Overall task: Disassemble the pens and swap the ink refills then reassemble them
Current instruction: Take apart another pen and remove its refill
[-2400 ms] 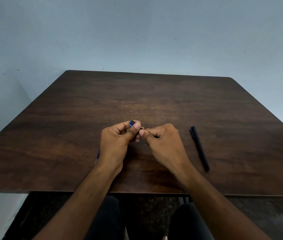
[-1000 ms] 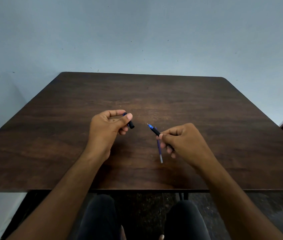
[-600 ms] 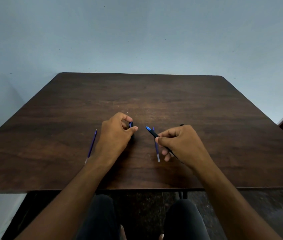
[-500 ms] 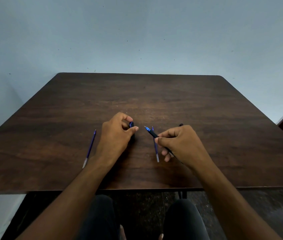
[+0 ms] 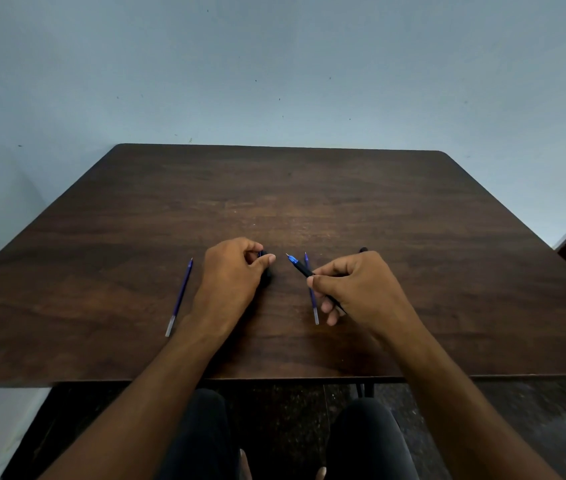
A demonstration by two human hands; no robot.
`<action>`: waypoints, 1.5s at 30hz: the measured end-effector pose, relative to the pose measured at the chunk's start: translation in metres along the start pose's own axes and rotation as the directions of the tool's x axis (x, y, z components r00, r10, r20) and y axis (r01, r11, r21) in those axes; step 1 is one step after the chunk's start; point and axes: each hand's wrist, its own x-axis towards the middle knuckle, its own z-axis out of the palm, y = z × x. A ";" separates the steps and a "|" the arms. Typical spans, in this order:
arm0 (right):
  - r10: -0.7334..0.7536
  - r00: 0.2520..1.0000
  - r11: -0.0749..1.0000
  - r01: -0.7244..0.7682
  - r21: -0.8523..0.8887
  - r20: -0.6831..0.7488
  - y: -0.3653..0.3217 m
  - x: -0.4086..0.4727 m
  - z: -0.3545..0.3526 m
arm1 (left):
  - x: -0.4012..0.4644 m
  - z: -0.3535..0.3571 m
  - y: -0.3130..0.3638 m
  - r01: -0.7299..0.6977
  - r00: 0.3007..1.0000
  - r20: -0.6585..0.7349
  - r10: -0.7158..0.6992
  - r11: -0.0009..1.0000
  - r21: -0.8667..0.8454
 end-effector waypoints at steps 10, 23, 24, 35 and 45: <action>-0.013 1.000 1.000 0.013 0.022 0.014 0.001 0.001 0.001 | 0.001 -0.004 0.000 0.009 1.000 0.011 -0.008 1.000 -0.026; -0.132 0.990 0.949 0.113 0.293 0.048 -0.007 -0.004 0.010 | -0.033 -0.020 0.013 0.272 0.952 0.297 -0.071 0.639 -0.720; -0.138 0.989 0.945 0.114 0.307 0.060 -0.008 -0.005 0.011 | -0.035 -0.022 0.015 0.307 0.939 0.340 -0.057 0.584 -0.752; -0.125 0.977 0.968 0.082 0.237 0.171 -0.007 -0.002 0.011 | -0.031 -0.027 0.018 0.393 0.914 0.397 -0.083 0.423 -0.816; -0.229 0.973 0.973 0.228 0.031 0.036 -0.002 -0.003 0.021 | -0.036 -0.024 0.025 0.357 0.930 0.280 -0.238 0.410 -0.839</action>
